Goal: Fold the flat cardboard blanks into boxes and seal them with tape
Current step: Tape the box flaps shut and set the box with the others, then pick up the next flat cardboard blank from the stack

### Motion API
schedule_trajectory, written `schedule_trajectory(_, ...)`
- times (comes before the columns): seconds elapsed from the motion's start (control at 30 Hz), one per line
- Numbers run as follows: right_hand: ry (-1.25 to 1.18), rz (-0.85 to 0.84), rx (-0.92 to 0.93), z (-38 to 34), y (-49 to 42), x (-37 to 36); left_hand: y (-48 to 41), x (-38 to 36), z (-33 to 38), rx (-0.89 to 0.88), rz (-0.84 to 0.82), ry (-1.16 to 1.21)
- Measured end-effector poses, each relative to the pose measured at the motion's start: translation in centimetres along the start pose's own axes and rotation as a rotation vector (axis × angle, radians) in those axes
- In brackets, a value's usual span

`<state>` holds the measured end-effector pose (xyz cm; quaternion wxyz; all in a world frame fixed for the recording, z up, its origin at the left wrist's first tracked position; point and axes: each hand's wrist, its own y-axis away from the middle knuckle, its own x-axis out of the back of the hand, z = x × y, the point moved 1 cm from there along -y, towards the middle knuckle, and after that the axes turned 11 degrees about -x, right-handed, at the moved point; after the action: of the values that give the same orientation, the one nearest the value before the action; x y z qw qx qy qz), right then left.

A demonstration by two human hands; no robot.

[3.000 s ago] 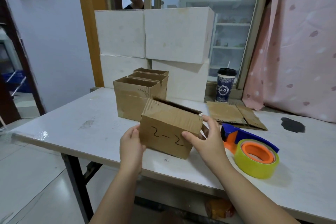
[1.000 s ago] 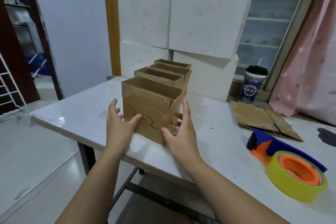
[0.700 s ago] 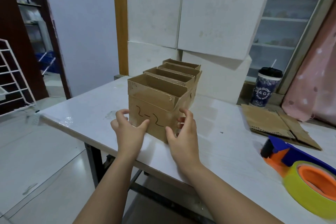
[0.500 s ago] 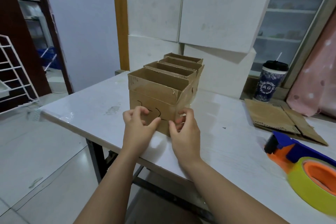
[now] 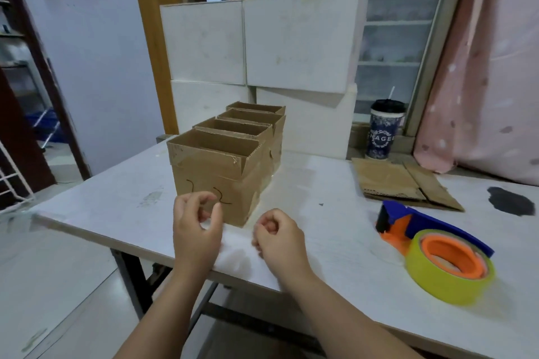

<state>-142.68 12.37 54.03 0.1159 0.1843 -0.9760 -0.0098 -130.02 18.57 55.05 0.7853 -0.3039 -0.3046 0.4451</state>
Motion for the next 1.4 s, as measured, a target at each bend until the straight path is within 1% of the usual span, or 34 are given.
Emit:
schedule_trajectory(0.03, -0.01, -0.027, -0.013, -0.1, 0.6, 0.5, 0.4, -0.3, 1.0, -0.032, -0.002, 0.027)
schedule_trajectory(0.1, -0.054, -0.046, -0.014, -1.0, 1.5, 2.0, 0.9, -1.3, 3.6, -0.081, -0.072, 0.111)
schedule_trajectory(0.17, -0.067, -0.018, 0.092, -2.6, 2.1, 4.2, 0.8, -2.8, 6.6, -0.064, -0.182, 0.297)
schedule_trajectory(0.23, -0.045, 0.031, 0.218, -4.7, 2.4, 6.9, 0.0, -4.5, 9.6, -0.005, -0.271, 0.501)
schedule_trajectory(0.3, 0.027, 0.101, 0.282, -6.3, 2.0, 9.6, -1.1, -6.4, 12.3, 0.045, -0.318, 0.604)
schedule_trajectory(0.37, 0.149, 0.172, 0.29, -7.3, 1.1, 12.4, -2.3, -8.6, 14.1, 0.095, -0.365, 0.637)
schedule_trajectory(0.47, 0.356, 0.277, 0.275, -7.6, -0.7, 17.0, -3.5, -12.2, 15.5, 0.139, -0.464, 0.498)
schedule_trajectory(0.53, 0.414, 0.355, 0.237, -7.6, -2.0, 20.5, -3.9, -14.7, 15.6, 0.221, -0.505, 0.497)
schedule_trajectory(0.6, 0.404, 0.41, 0.155, -6.9, -3.4, 23.8, -4.3, -17.2, 15.2, 0.338, -0.543, 0.529)
schedule_trajectory(0.7, 0.355, 0.437, 0.025, -5.0, -5.4, 27.5, -4.9, -20.9, 13.3, 0.494, -0.583, 0.505)
schedule_trajectory(0.8, 0.232, 0.478, -0.082, -2.7, -7.7, 30.0, -5.0, -23.8, 11.1, 0.746, -0.605, 0.537)
schedule_trajectory(0.83, 0.225, 0.483, -0.122, -1.9, -8.5, 30.5, -4.9, -24.6, 10.4, 0.824, -0.612, 0.549)
schedule_trajectory(0.9, 0.279, 0.473, -0.212, -0.3, -10.1, 30.9, -4.6, -25.9, 9.1, 0.907, -0.633, 0.549)
schedule_trajectory(0.97, 0.258, 0.522, -0.318, 1.1, -11.3, 31.2, -4.1, -27.5, 8.2, 0.953, -0.626, 0.592)
schedule_trajectory(1.07, -0.048, 0.654, -0.473, 2.5, -12.4, 31.7, -2.8, -29.7, 7.7, 1.021, -0.577, 0.761)
schedule_trajectory(1.1, -0.132, 0.659, -0.498, 2.7, -12.7, 31.8, -2.3, -30.2, 7.8, 1.019, -0.576, 0.752)
schedule_trajectory(1.2, -0.242, 0.616, -0.517, 3.1, -13.7, 32.1, -1.7, -31.2, 7.5, 1.01, -0.553, 0.618)
schedule_trajectory(1.33, -0.293, 0.57, -0.55, 3.0, -13.2, 32.3, -2.2, -31.3, 7.2, 1.044, -0.535, 0.614)
schedule_trajectory(1.4, -0.266, 0.51, -0.555, 2.8, -12.7, 32.4, -2.2, -30.7, 7.2, 1.032, -0.535, 0.685)
